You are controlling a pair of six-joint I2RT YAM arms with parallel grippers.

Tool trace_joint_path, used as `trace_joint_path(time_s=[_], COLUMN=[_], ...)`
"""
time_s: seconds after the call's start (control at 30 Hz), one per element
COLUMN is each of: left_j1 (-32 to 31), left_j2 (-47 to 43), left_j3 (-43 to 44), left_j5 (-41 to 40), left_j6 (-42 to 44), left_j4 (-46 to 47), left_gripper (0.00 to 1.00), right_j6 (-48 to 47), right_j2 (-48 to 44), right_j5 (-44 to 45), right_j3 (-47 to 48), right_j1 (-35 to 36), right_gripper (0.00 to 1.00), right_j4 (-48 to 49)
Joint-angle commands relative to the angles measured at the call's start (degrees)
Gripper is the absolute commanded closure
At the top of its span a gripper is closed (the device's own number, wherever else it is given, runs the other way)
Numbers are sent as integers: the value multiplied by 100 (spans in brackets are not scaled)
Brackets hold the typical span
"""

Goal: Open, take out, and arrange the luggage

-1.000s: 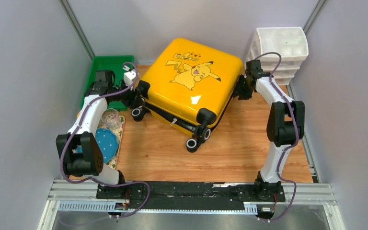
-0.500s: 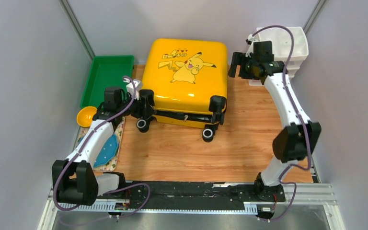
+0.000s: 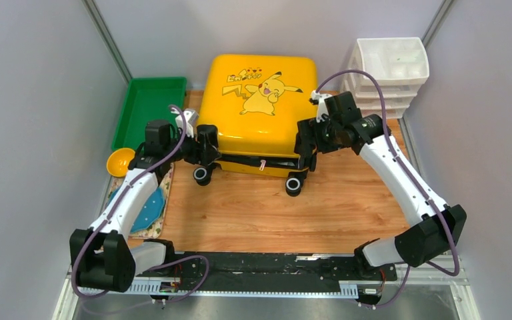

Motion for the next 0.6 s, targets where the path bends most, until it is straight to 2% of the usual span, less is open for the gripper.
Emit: trace_joint_path(time_s=[0.0,0.2,0.27,0.37,0.47,0.57], left_j1=[215,206,215,215,171,-276], left_j2=[-647,-1446,-1667,-1975,-2081,-2318], left_j3=[407,65,-251,-586,-902,-1394], left_j5=[-19,-731,-750,-286,321,209], left_j6=[294,130,155,313,244,260], left_j4=[-176,-47,95,175,235,621], left_gripper=[20,18,18,18,17,17], right_j6=[-14,276,346,364,399,408], right_j2=[-180,-40,118,337,513,637], right_j5=[663,997,989,945,761,560], right_j3=[-210,-413,-352,-264,-194,-185], right_j1=[307,580,597,694,755,843], right_gripper=[5,6,6,7,13,21], right_j4=[-184,-123,-44,-26,-44,-26])
